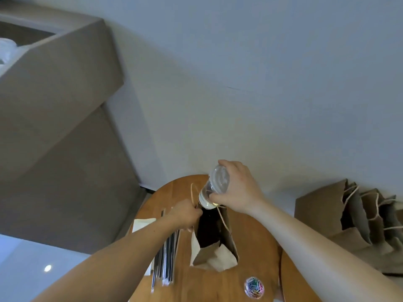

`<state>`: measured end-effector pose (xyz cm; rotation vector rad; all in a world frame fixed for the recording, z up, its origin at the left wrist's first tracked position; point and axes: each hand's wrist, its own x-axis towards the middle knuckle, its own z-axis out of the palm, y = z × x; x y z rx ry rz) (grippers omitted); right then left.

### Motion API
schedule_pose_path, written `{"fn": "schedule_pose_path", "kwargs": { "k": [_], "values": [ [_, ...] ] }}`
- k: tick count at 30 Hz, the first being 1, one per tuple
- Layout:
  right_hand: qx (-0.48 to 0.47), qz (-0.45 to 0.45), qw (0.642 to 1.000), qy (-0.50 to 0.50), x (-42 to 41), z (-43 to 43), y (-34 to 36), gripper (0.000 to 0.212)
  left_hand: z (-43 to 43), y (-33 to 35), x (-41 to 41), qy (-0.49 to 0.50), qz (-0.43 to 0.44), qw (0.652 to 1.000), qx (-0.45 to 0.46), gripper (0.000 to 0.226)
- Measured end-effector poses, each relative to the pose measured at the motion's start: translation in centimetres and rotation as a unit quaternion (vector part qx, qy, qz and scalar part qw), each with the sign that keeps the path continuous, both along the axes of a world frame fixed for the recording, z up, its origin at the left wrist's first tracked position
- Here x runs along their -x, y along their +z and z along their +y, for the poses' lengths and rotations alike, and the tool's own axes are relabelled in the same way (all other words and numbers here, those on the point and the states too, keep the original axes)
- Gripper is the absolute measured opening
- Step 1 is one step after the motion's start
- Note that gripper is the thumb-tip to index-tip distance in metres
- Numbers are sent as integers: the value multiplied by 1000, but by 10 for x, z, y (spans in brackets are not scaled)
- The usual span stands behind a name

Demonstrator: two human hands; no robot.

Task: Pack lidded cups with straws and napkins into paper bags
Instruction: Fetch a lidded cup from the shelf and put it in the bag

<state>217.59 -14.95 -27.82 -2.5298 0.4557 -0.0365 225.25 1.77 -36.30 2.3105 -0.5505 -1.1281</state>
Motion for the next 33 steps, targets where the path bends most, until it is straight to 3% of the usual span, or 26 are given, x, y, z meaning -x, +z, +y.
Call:
{"fn": "schedule_pose_path", "kwargs": {
  "k": [4,7,11,14,22,27,33],
  "values": [
    [31,36,997,65,20,-9,-6,97,-1,-4,-4,22,-13,999,-26,46],
    [110,65,980,150,26,-12,-5,96,-2,-7,-1,-6,-18,999,-34,53],
    [254,99,912,306,31,-3,-13,94,-7,-8,4,-48,-64,996,-40,38],
    [265,141,890,344,38,5,-30,93,-8,-8,6,-40,-70,996,-30,25],
    [139,286,935,156,38,26,-90,106,5,-16,16,-51,-56,997,-11,17],
    [142,349,923,72,29,53,-151,102,12,-23,20,-55,-82,995,-6,16],
    [152,371,914,66,25,57,-202,98,21,-30,23,-4,-82,997,-2,18]
  ]
}}
